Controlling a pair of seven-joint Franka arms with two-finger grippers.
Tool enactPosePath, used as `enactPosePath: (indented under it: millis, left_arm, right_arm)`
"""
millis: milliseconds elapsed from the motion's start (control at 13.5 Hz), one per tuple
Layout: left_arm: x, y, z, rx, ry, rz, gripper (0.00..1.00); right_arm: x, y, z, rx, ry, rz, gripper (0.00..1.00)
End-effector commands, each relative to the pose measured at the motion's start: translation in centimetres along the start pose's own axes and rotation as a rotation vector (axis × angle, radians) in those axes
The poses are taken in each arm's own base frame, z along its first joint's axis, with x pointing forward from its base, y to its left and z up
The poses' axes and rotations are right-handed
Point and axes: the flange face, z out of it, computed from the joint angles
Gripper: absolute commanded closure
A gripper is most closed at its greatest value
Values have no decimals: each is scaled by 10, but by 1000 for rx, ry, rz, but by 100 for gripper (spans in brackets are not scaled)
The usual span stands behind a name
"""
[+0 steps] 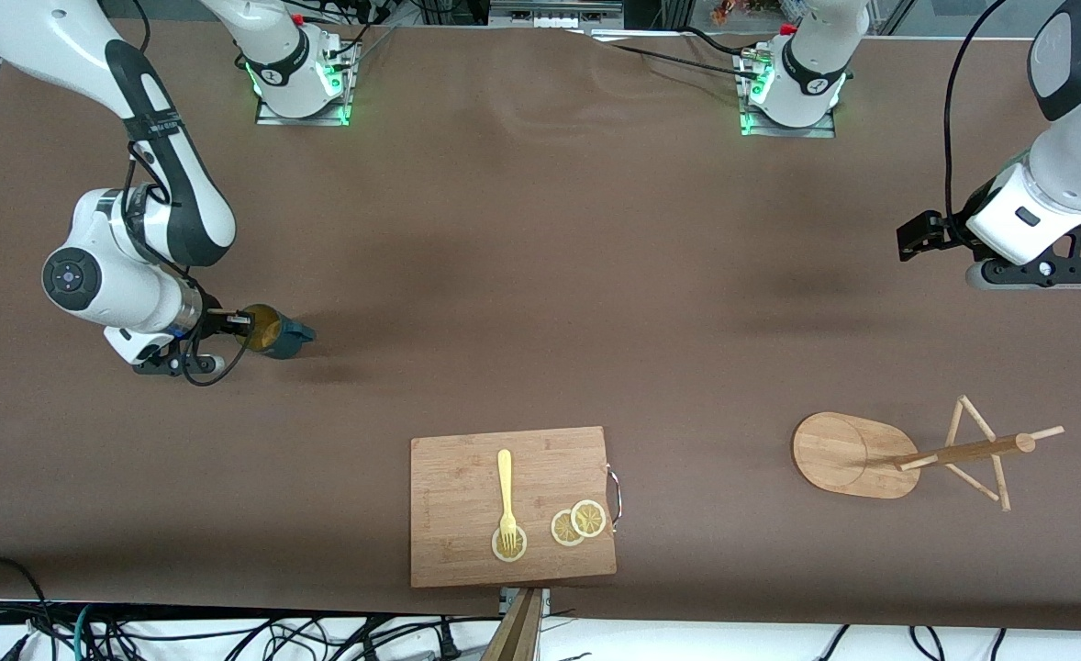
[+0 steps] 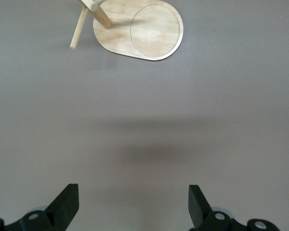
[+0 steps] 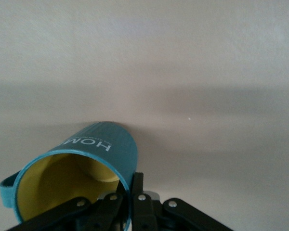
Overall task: Pass cup and hang on rack
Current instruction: 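Lift the mug with the right gripper while the left gripper approaches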
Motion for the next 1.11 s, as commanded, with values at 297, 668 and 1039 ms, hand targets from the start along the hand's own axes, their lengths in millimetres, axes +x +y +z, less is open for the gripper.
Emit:
enactPosePath:
  millis: [297,668,1039]
  left_arm:
    - [2,-4,-3,-3,8,16,0]
    - [3,-26,8,-12,7,-6,0]
    - [-53,-31,2,4,15,44,0]
  right_arm:
    - [32,-189,-65,52,94,54,100]
    - [27,-369,-65,119,154,100,100]
    - [-10,-490,-30,71,236,141,100]
